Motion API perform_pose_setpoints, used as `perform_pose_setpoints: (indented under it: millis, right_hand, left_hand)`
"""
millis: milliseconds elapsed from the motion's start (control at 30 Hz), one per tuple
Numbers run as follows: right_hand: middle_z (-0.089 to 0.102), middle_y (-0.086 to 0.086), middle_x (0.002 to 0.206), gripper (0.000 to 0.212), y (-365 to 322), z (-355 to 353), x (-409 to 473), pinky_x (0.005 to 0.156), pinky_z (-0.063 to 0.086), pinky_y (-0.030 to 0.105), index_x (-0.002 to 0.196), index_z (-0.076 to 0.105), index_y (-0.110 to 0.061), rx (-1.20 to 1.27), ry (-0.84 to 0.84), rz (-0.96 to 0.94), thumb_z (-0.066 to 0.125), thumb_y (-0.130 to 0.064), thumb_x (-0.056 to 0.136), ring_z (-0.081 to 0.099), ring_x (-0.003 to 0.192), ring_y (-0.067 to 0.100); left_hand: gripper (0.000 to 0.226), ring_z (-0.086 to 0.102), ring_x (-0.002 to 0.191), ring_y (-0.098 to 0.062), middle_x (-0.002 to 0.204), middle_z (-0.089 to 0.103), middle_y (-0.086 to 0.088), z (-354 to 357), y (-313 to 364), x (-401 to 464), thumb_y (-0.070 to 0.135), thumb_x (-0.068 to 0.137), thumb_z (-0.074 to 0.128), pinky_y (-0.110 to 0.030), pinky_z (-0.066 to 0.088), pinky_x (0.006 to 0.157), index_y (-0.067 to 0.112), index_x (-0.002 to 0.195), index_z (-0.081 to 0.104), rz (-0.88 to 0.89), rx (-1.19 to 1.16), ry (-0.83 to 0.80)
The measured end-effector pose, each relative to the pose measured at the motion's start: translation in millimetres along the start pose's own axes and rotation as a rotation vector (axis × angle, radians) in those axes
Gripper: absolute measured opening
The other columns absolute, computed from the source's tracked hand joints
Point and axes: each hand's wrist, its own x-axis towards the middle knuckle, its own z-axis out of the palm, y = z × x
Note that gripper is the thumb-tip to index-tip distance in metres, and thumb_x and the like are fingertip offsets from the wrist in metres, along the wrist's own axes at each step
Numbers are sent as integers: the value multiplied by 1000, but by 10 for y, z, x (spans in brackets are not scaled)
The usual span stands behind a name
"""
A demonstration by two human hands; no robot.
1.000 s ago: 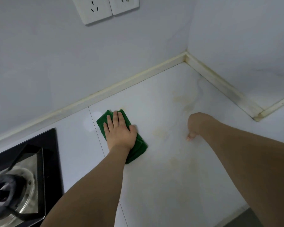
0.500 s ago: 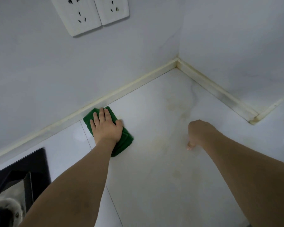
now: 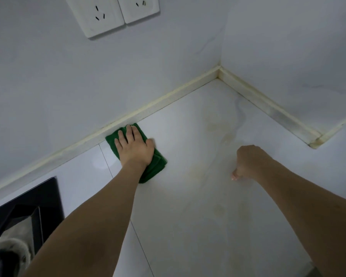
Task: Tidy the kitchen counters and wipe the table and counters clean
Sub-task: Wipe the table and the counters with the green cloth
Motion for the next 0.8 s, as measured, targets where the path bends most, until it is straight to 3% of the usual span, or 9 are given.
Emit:
perform_pose_setpoints:
  millis: [467, 700, 800]
  right_hand:
    - [61, 14, 114, 69, 7, 37, 14, 92, 50, 37, 117, 56, -3, 44, 16, 6, 85, -38, 66, 56, 111, 34]
    - [59, 17, 117, 72, 40, 100, 67, 95, 49, 42, 120, 56, -3, 80, 5, 1, 86, -38, 64, 54, 115, 37]
    - [53, 24, 128, 77, 23, 115, 85, 100, 45, 46, 125, 52, -2, 89, -6, 1, 86, -37, 65, 49, 123, 41]
  left_hand:
    - [68, -5, 148, -29, 162, -2, -6, 86, 251, 5, 40, 96, 19, -46, -3, 120, 10, 154, 1, 37, -15, 37]
    - [68, -6, 148, -30, 162, -2, -7, 187, 380, -546, 41, 96, 18, -46, -4, 120, 9, 154, 0, 56, -20, 47]
    - [69, -7, 148, -29, 162, -4, -6, 244, 454, -947, 41, 96, 17, -46, -6, 119, 9, 154, -2, 72, -25, 50]
